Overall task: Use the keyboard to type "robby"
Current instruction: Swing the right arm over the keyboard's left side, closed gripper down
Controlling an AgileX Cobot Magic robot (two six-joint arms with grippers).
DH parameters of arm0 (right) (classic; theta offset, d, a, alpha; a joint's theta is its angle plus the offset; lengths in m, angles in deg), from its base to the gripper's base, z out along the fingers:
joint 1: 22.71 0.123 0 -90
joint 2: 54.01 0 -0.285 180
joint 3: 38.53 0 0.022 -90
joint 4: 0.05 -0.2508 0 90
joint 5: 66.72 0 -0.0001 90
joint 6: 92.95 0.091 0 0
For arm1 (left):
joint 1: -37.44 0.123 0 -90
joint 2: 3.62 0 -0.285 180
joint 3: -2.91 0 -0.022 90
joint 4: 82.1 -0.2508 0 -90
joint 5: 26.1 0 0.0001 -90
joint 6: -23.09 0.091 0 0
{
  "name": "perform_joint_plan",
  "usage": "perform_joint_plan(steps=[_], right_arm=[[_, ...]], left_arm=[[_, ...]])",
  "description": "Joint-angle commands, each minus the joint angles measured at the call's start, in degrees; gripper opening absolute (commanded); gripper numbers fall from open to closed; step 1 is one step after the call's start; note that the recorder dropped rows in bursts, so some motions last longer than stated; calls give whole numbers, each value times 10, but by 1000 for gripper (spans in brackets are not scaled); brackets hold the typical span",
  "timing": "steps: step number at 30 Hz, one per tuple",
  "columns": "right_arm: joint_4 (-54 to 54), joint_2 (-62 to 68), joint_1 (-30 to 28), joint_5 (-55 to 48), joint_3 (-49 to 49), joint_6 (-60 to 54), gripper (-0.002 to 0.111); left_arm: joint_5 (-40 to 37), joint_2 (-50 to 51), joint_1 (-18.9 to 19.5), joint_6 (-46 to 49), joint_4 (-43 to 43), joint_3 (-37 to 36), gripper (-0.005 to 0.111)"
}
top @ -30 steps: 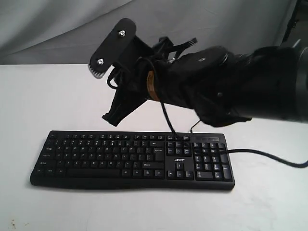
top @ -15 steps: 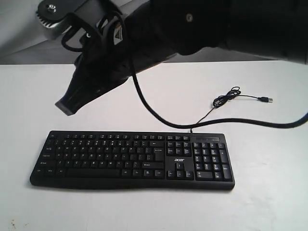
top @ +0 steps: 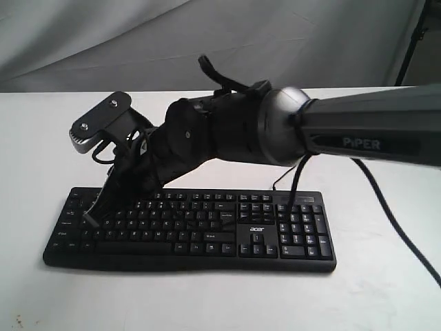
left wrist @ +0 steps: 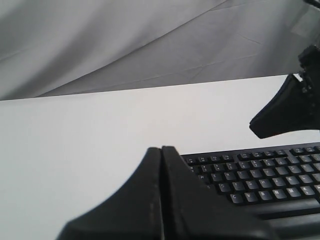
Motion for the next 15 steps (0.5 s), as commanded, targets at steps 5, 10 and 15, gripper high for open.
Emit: perform_joint_plan(steps=[5,10,15], right_arm=[[-14,88,5,-66,120,0,0],[24,103,7,-60,146,32,0],[59,115,8,-30,146,67,0]], left_arm=[[3,-2,-4,-2,-3,-2,0],[3,-2,-4,-2,-3,-2,0],[3,-2,-4,-2,-3,-2,0]])
